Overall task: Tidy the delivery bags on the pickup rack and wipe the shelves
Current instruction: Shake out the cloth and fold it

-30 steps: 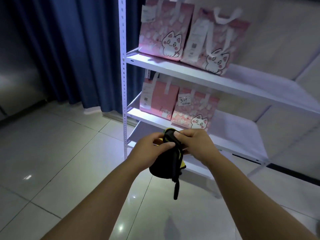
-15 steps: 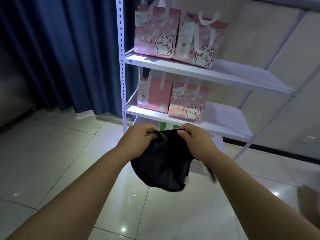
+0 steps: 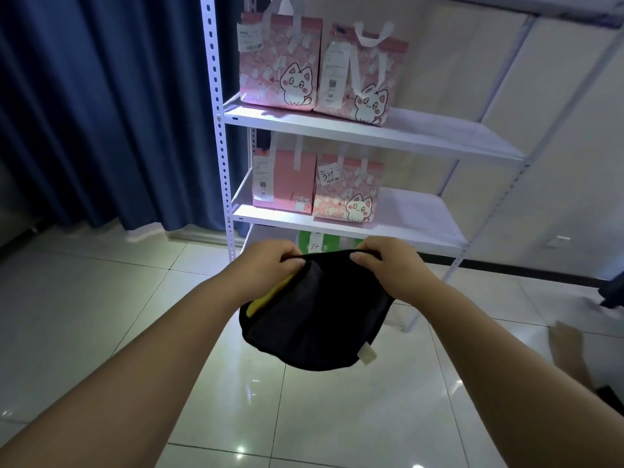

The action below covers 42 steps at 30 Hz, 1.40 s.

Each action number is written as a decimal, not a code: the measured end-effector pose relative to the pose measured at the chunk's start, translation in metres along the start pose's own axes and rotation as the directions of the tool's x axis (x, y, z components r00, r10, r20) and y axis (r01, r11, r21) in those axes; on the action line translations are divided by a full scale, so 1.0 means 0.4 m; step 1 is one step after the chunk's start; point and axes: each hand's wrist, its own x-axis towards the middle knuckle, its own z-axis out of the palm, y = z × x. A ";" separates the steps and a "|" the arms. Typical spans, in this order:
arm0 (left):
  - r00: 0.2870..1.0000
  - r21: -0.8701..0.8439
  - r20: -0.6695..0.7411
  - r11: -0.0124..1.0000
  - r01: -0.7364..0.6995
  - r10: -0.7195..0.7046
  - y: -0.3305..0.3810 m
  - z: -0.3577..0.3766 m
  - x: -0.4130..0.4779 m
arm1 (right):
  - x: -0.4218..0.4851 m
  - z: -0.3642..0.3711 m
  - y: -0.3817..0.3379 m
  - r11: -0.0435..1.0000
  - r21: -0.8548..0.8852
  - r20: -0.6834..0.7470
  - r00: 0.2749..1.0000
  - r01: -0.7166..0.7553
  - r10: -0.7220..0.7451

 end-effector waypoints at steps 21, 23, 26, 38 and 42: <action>0.996 0.182 -0.077 0.983 -0.033 0.048 0.076 -0.040 0.082 | -0.016 -0.204 0.064 0.933 -0.360 0.029 0.999 -0.014 0.027; 0.993 0.184 -0.113 0.983 -0.024 0.045 0.089 -0.037 0.085 | -0.014 -0.209 0.084 0.902 -0.431 0.037 0.998 -0.030 0.051; 0.989 0.186 -0.146 0.982 0.009 0.018 0.103 -0.042 0.080 | -0.013 -0.216 0.115 0.864 -0.499 0.019 0.996 -0.063 0.084; 0.991 0.072 0.031 0.989 0.127 -0.129 0.079 -0.027 0.043 | -0.015 -0.233 0.199 0.960 -0.215 -0.055 0.984 -0.179 0.171; 0.988 -0.016 -0.064 0.990 0.140 -0.141 0.078 0.001 0.045 | -0.022 -0.221 0.212 0.969 -0.144 -0.087 0.978 -0.203 0.192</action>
